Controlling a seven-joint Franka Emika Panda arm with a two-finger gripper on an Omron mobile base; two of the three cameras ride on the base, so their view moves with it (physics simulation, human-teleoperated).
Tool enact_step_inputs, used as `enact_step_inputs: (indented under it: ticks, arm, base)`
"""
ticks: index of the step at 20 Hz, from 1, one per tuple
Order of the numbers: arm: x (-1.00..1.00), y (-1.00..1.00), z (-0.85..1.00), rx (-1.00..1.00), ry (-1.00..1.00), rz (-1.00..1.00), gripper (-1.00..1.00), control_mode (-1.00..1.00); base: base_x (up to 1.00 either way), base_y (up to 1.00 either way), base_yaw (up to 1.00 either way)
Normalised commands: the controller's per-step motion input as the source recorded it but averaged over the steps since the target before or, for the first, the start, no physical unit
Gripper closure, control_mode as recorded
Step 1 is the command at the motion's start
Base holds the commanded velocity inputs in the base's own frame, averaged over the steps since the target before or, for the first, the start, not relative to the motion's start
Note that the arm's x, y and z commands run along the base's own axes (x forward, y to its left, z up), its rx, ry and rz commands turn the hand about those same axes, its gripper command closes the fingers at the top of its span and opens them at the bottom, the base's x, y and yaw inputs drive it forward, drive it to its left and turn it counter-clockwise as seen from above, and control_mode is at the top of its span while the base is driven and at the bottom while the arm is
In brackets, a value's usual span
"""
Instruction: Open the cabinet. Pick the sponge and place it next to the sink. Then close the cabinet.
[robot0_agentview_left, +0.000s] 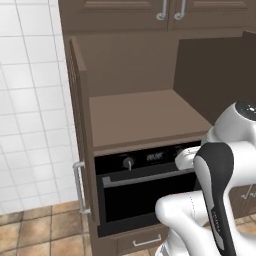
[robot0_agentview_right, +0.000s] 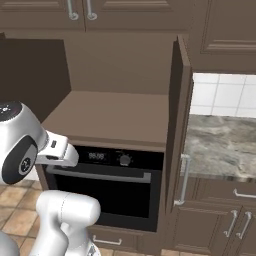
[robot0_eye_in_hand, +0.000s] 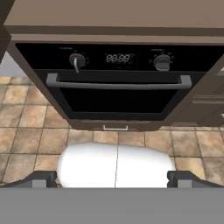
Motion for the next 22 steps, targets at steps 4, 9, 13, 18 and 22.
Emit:
enact_step_inputs:
  ticks: [4, 9, 13, 18, 22]
  arm:
    - [0.0, 0.0, 0.0, 0.0, 0.0, 0.0, -1.0, 1.0]
    - [0.0, 0.0, 0.0, 0.0, 0.0, 0.0, -1.0, 1.0]
    - [0.0, 0.0, 0.0, 0.0, 0.0, 0.0, -1.0, 1.0]
    - [0.0, 0.0, 0.0, 0.0, 0.0, 0.0, -1.0, 1.0]
    - [0.0, 0.0, 0.0, 0.0, 0.0, 0.0, -1.0, 1.0]
  base:
    - [0.39, -0.14, -0.08]
    - [0.13, 0.0, -0.05]
    - [0.0, 0.0, 0.0]
    - [0.0, 0.0, 0.0]
    - [0.0, 0.0, 0.0]
